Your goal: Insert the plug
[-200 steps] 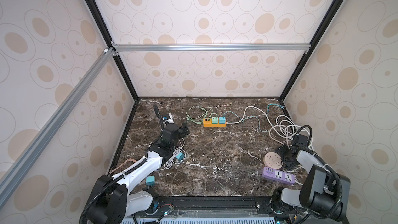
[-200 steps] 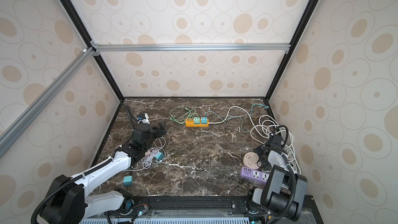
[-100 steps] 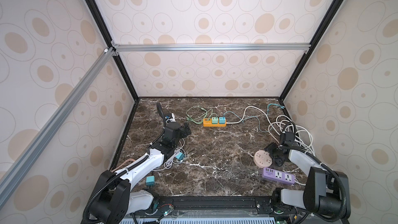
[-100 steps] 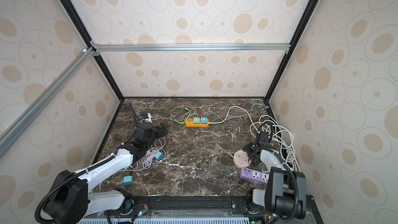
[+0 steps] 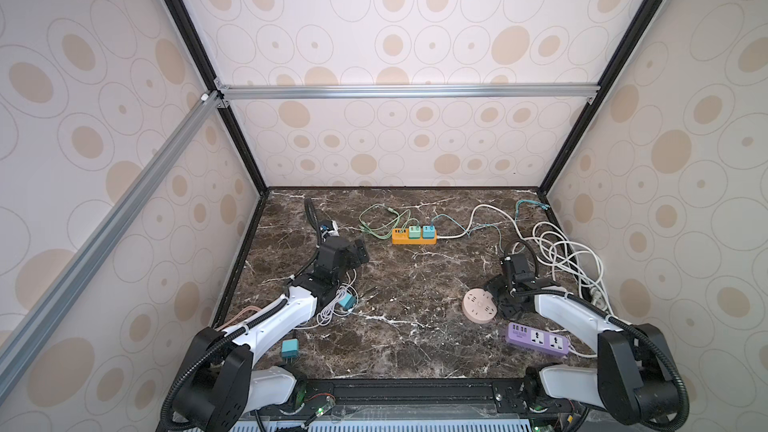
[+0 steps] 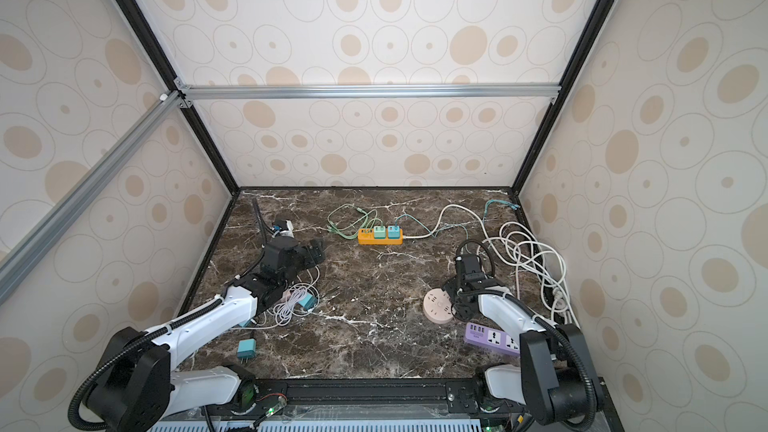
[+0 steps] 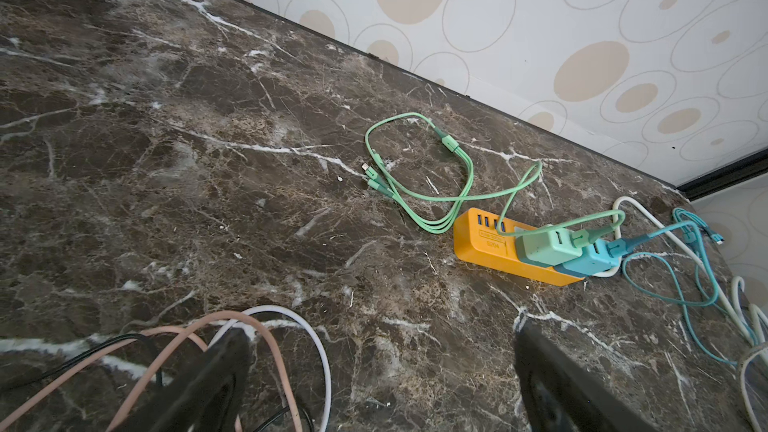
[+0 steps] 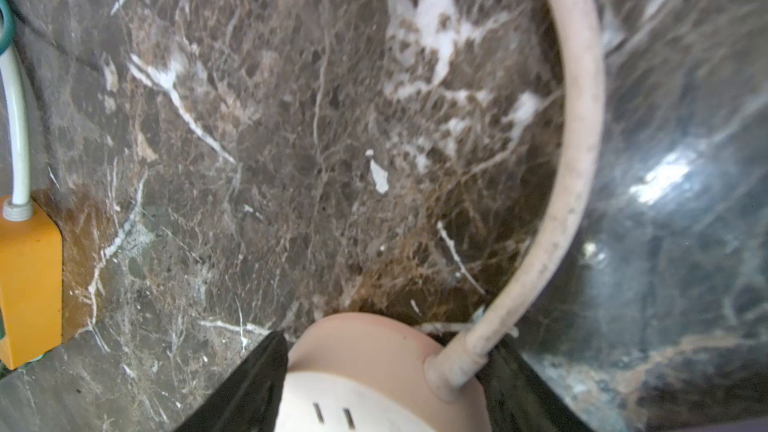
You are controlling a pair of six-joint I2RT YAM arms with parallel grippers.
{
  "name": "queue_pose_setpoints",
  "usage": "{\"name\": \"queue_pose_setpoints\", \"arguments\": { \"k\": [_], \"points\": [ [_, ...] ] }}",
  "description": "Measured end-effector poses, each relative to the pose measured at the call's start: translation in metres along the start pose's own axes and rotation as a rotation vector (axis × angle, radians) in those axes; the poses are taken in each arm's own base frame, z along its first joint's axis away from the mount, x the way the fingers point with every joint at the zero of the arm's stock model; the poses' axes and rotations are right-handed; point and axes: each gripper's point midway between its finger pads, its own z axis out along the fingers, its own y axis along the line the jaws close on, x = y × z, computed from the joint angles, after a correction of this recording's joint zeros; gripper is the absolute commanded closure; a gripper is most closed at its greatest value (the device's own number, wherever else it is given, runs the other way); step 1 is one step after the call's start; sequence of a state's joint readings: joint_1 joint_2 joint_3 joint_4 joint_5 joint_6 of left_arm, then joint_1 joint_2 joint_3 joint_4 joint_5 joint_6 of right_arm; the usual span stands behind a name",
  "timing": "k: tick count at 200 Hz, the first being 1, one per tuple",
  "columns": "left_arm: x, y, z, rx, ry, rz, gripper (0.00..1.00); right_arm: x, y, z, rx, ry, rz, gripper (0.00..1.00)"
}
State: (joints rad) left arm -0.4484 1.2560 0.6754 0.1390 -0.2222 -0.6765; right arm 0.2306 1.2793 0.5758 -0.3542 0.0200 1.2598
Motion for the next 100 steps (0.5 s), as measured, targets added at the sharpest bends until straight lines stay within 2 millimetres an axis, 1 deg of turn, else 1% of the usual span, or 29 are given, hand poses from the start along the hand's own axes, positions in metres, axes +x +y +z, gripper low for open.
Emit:
{"name": "queue_pose_setpoints", "arguments": {
  "k": [35, 65, 86, 100],
  "points": [
    [0.002, 0.000, 0.000, 0.000, 0.008, 0.004, 0.02, 0.029, 0.013, 0.000, 0.011, -0.001, 0.019, 0.22],
    [0.007, -0.003, 0.001, 0.014, 0.036, 0.032, 0.02, 0.050, 0.029, 0.004, 0.014, -0.014, 0.062, 0.20],
    [0.015, -0.013, 0.005, 0.024, 0.075, 0.093, 0.01, 0.062, 0.042, 0.007, 0.000, -0.017, 0.096, 0.20],
    [0.020, -0.024, 0.007, 0.037, 0.096, 0.138, 0.01, 0.070, 0.053, 0.010, -0.012, -0.016, 0.118, 0.20]
  ]
}}
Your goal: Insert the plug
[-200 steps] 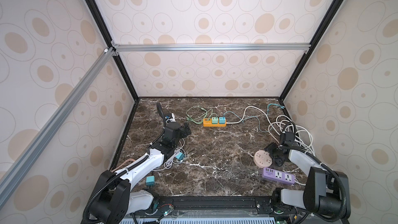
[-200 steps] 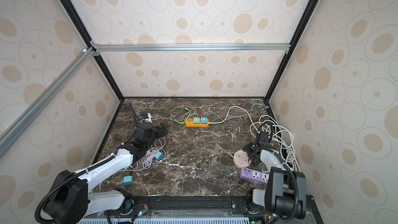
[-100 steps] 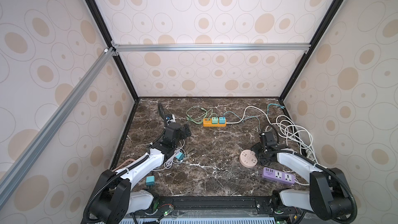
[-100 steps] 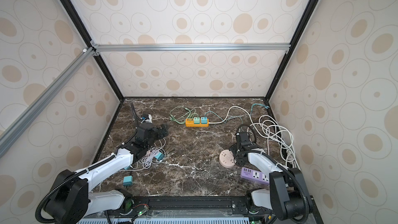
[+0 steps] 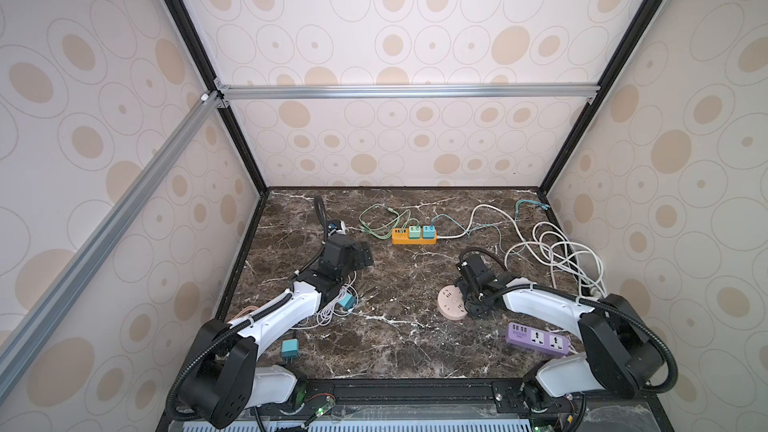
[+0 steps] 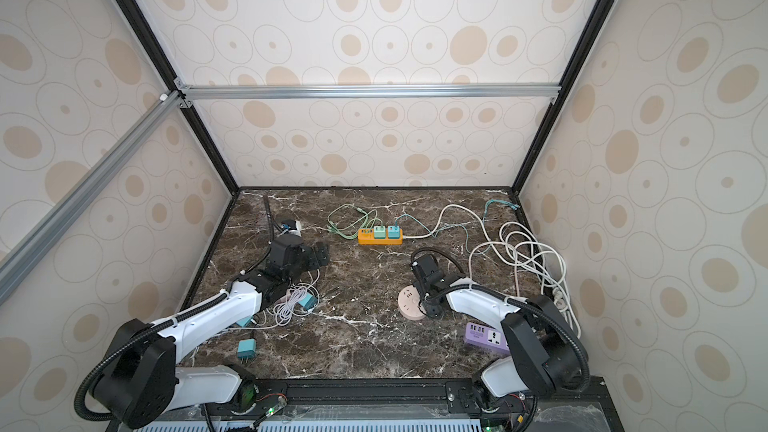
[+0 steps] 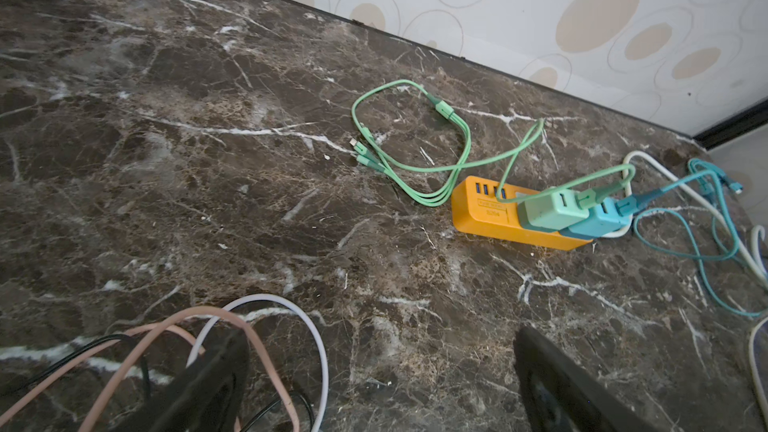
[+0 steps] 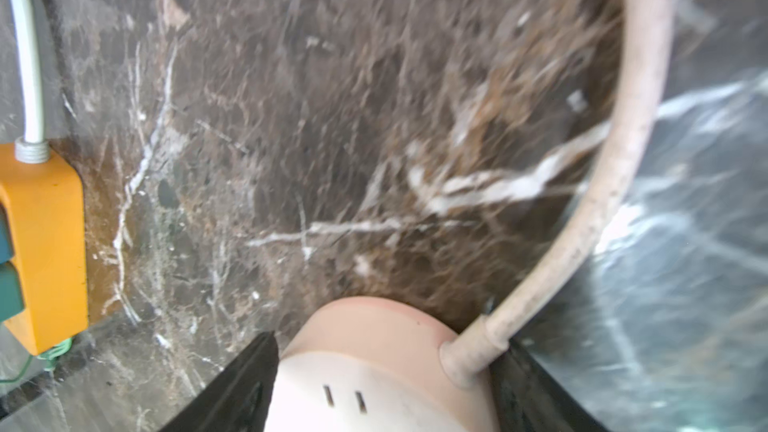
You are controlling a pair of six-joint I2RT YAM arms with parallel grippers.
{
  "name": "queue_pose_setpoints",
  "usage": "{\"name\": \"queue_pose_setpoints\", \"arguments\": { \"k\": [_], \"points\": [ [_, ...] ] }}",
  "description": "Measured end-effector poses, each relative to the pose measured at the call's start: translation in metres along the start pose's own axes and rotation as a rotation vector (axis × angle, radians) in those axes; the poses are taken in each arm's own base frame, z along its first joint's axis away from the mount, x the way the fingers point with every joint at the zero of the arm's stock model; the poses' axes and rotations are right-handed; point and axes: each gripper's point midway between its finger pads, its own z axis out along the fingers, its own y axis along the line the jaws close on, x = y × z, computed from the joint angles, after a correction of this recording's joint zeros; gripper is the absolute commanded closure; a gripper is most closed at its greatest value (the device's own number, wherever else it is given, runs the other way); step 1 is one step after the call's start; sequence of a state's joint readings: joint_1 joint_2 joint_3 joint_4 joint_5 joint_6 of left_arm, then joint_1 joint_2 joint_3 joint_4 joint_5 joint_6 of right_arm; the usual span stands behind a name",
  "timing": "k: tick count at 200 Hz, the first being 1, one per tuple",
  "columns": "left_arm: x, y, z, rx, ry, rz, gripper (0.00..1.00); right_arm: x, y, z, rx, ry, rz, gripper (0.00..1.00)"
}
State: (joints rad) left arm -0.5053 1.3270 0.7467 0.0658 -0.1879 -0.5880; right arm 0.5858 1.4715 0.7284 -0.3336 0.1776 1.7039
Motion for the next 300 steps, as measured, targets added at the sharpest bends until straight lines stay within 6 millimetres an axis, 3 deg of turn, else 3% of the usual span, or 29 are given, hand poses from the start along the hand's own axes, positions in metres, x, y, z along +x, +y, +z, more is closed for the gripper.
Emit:
{"name": "queue_pose_setpoints", "arguments": {
  "k": [33, 85, 155, 197, 240, 264, 300],
  "points": [
    [0.010, -0.023, 0.004, 0.028, 0.037, 0.075, 0.01, 0.029, 0.033, 0.008, -0.058, 0.036, 0.057, 0.20],
    [0.033, -0.034, 0.013, 0.022, 0.106, 0.139, 0.02, 0.064, 0.074, 0.018, -0.127, 0.099, 0.116, 0.20],
    [0.036, -0.039, 0.018, 0.006, 0.136, 0.154, 0.01, 0.073, 0.086, 0.019, -0.161, 0.124, 0.115, 0.18],
    [0.029, -0.038, 0.017, -0.022, 0.126, 0.145, 0.01, 0.067, 0.076, 0.013, -0.150, 0.095, 0.035, 0.13],
    [0.024, -0.021, 0.011, -0.121, 0.129, 0.150, 0.01, 0.049, 0.074, -0.014, -0.191, 0.021, -0.134, 0.00],
    [0.020, 0.001, 0.000, -0.211, 0.130, 0.150, 0.01, 0.043, 0.080, -0.025, -0.223, -0.019, -0.267, 0.00],
    [-0.005, 0.041, -0.023, -0.308, 0.082, 0.072, 0.01, 0.039, 0.085, -0.029, -0.240, -0.058, -0.405, 0.00]
  ]
}}
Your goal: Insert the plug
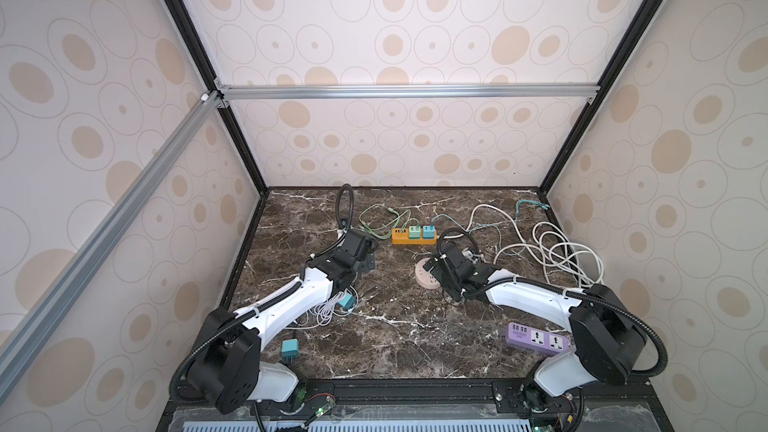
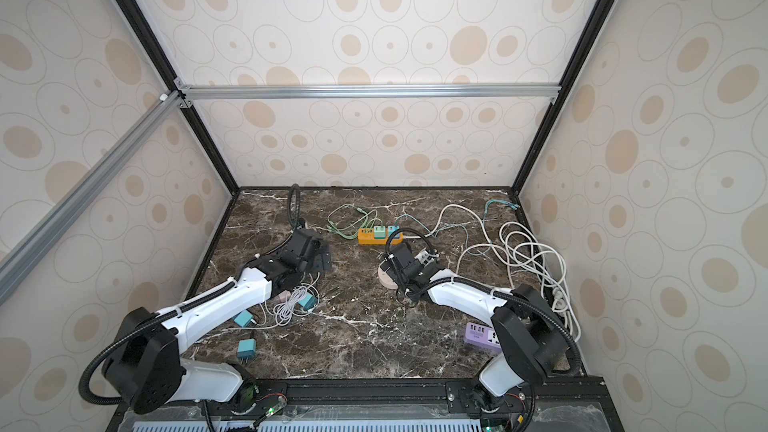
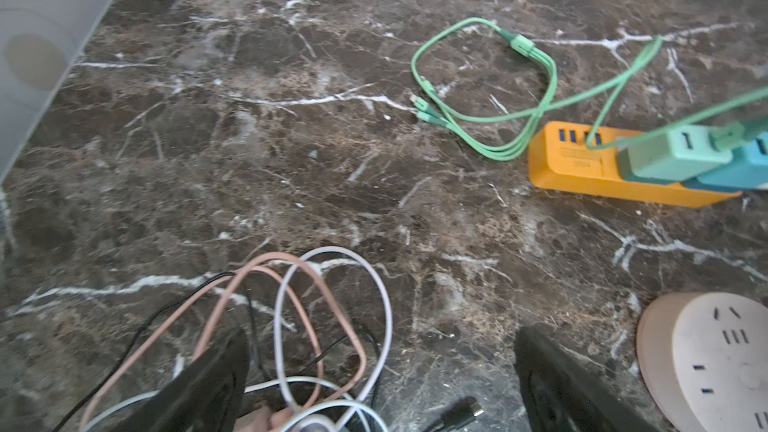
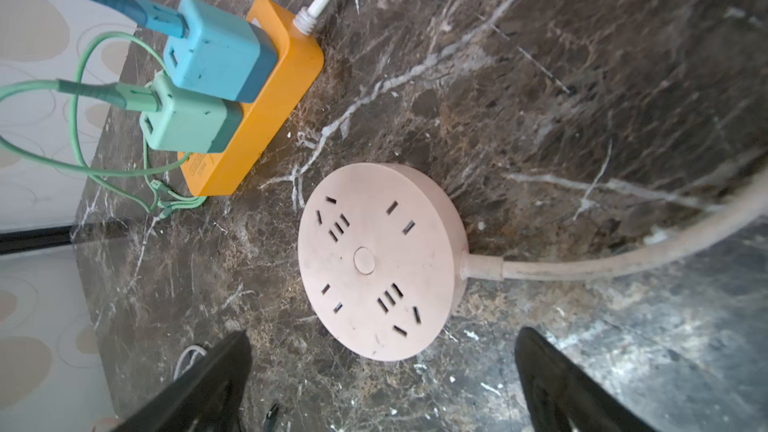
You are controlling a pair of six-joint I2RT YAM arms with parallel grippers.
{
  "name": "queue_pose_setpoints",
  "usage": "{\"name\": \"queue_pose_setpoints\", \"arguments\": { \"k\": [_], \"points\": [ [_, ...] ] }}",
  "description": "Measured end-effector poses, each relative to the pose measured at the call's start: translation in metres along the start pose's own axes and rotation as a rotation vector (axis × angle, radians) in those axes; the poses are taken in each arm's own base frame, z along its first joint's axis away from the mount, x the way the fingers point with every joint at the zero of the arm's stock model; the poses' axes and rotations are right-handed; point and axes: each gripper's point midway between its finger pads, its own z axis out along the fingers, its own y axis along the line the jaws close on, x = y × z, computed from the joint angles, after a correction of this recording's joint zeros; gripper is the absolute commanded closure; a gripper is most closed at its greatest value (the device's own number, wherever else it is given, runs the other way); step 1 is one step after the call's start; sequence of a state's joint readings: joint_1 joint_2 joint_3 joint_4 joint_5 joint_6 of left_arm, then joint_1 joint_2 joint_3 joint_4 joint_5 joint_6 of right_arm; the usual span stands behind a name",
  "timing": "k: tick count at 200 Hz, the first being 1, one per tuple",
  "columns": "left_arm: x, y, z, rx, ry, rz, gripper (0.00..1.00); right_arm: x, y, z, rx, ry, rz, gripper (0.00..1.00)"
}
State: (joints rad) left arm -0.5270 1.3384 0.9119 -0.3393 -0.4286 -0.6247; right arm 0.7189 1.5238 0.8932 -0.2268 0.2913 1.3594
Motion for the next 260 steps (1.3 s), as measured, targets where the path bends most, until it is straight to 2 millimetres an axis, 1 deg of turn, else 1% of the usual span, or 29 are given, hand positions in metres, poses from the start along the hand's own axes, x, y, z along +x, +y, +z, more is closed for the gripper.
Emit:
{"name": "queue_pose_setpoints", "arguments": {
  "k": [15, 32, 48, 70, 92, 104, 124, 135, 147, 162, 167, 176, 183, 193, 211, 233, 249, 260],
  "points": [
    [-0.003, 0.024, -0.002, -0.036, -0.007, -0.047, 0.01, -0.001, 0.002, 0.000, -0.007, -0.005, -0.034, 0.00],
    [0.003, 0.046, -0.002, -0.054, 0.009, -0.083, 0.02, -0.004, 0.004, -0.001, -0.018, -0.020, -0.058, 0.00],
    [0.014, 0.059, -0.001, -0.047, 0.037, -0.112, 0.03, -0.007, 0.006, -0.002, -0.039, -0.040, -0.066, 0.00],
    [0.029, 0.068, 0.003, -0.021, 0.086, -0.141, 0.06, -0.011, 0.003, -0.005, -0.052, -0.067, -0.082, 0.00],
    [0.045, 0.070, 0.007, 0.010, 0.140, -0.159, 0.13, -0.019, 0.006, -0.012, -0.068, -0.102, -0.106, 0.00],
    [0.052, 0.070, 0.009, 0.026, 0.165, -0.164, 0.21, -0.024, 0.008, -0.016, -0.075, -0.124, -0.120, 0.00],
    [0.060, 0.065, 0.013, 0.050, 0.202, -0.161, 0.36, -0.030, 0.010, -0.021, -0.078, -0.158, -0.141, 0.00],
    [0.064, 0.063, 0.017, 0.055, 0.219, -0.159, 0.40, -0.033, 0.010, -0.023, -0.078, -0.171, -0.150, 0.00],
    [0.068, 0.062, 0.020, 0.052, 0.236, -0.155, 0.48, -0.036, 0.011, -0.024, -0.077, -0.184, -0.156, 0.00],
    [0.073, 0.063, 0.024, 0.042, 0.252, -0.150, 0.62, -0.037, 0.010, -0.025, -0.074, -0.194, -0.166, 0.00],
    [0.074, 0.063, 0.024, 0.042, 0.256, -0.149, 0.68, -0.038, 0.010, -0.026, -0.074, -0.196, -0.169, 0.00],
    [0.074, 0.063, 0.025, 0.040, 0.259, -0.145, 0.82, -0.039, 0.010, -0.026, -0.073, -0.201, -0.174, 0.00],
    [0.074, 0.063, 0.025, 0.040, 0.259, -0.143, 0.91, -0.039, 0.011, -0.027, -0.073, -0.204, -0.179, 0.01],
    [0.074, 0.063, 0.025, 0.039, 0.258, -0.136, 1.00, -0.041, 0.013, -0.027, -0.080, -0.211, -0.191, 0.00],
    [0.073, 0.063, 0.024, 0.042, 0.254, -0.131, 1.00, -0.042, 0.018, -0.028, -0.111, -0.224, -0.203, 0.00],
    [0.066, 0.064, 0.018, 0.050, 0.232, -0.130, 1.00, -0.043, 0.022, -0.029, -0.147, -0.241, -0.226, 0.00],
    [0.054, 0.062, 0.009, 0.063, 0.209, -0.130, 1.00, -0.043, 0.028, -0.030, -0.172, -0.249, -0.256, 0.00],
    [0.038, 0.058, 0.000, 0.087, 0.185, -0.131, 1.00, -0.043, 0.035, -0.031, -0.201, -0.253, -0.287, 0.00]
  ]
}}
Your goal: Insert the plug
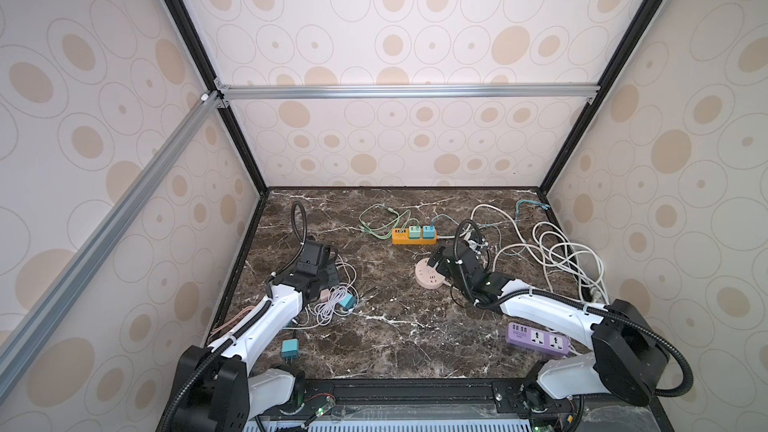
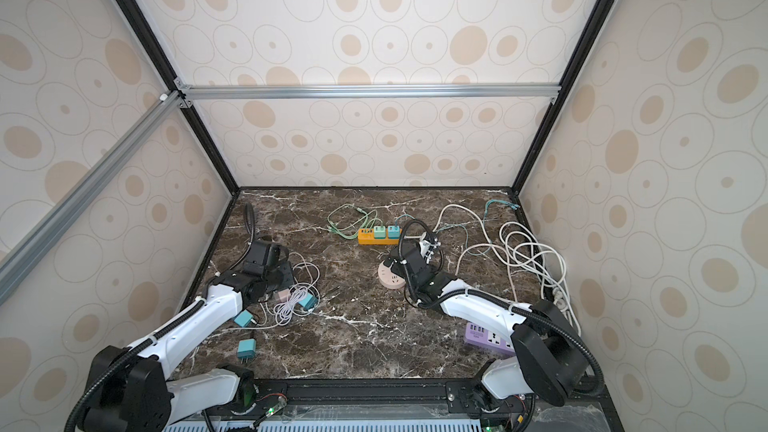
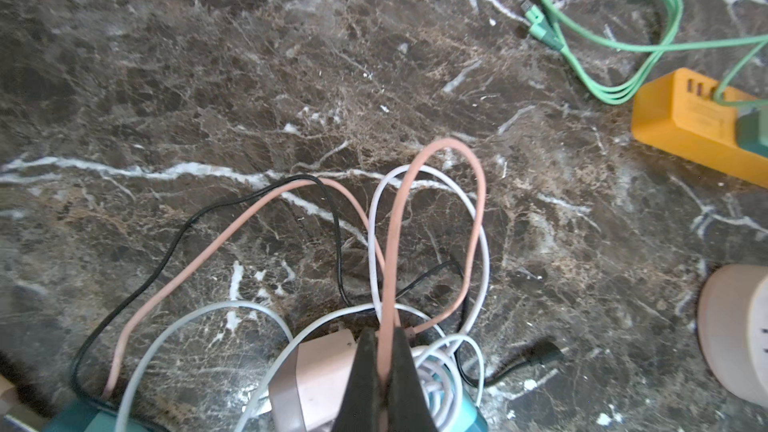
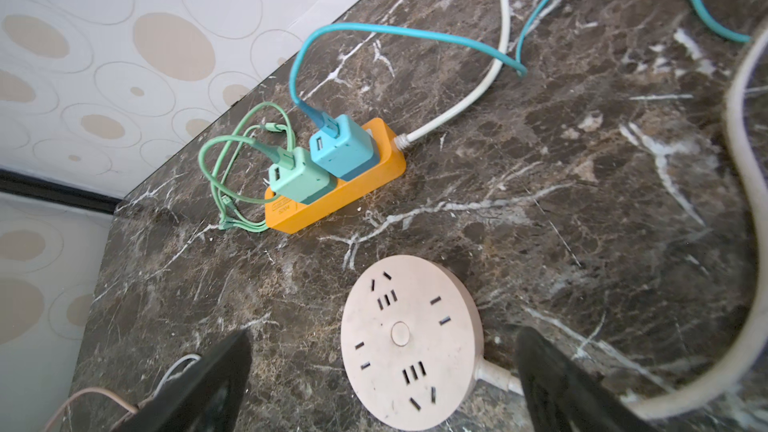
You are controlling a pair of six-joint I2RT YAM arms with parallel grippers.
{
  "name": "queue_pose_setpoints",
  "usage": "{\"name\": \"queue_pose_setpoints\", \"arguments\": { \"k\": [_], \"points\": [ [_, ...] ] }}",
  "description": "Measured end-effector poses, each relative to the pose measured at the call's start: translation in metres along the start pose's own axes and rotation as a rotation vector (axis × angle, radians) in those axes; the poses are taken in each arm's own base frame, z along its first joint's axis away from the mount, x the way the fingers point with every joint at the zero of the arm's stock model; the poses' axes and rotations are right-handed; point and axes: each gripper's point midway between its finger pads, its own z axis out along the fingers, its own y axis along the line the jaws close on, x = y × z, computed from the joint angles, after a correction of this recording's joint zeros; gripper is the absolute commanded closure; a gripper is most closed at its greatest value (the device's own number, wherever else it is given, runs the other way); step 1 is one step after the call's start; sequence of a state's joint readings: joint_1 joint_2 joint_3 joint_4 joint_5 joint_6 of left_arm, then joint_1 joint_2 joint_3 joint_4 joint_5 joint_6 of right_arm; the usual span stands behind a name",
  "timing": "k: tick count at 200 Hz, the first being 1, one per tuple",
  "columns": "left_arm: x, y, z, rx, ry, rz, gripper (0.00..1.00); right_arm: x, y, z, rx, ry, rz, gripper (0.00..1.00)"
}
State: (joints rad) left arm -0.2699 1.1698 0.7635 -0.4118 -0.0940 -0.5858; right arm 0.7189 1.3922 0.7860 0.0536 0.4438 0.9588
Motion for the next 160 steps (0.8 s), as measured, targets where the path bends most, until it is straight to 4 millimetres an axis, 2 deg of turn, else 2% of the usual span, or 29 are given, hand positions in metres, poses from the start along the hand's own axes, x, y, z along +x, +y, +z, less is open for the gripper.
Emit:
{"name": "queue_pose_setpoints", "arguments": {
  "k": [24, 47, 70, 123, 160],
  "points": [
    [-0.044, -0.025, -0.036, 0.094, -0.095, -0.004, 1.00, -0.003, 0.019, -0.001, -0.086, -0.001, -0.079, 0.00],
    [-0.094, -0.051, -0.087, 0.209, -0.232, -0.005, 1.00, -0.003, 0.040, -0.001, -0.176, 0.004, -0.174, 0.00],
    [-0.131, -0.072, -0.136, 0.315, -0.337, 0.003, 1.00, 0.001, 0.067, 0.000, -0.286, 0.021, -0.283, 0.01],
    [-0.164, -0.112, -0.204, 0.545, -0.418, 0.044, 1.00, 0.024, 0.136, -0.006, -0.612, 0.109, -0.488, 0.05],
    [-0.178, -0.131, -0.242, 0.671, -0.469, 0.074, 1.00, 0.051, 0.162, -0.008, -0.794, 0.181, -0.554, 0.12]
  ]
}}
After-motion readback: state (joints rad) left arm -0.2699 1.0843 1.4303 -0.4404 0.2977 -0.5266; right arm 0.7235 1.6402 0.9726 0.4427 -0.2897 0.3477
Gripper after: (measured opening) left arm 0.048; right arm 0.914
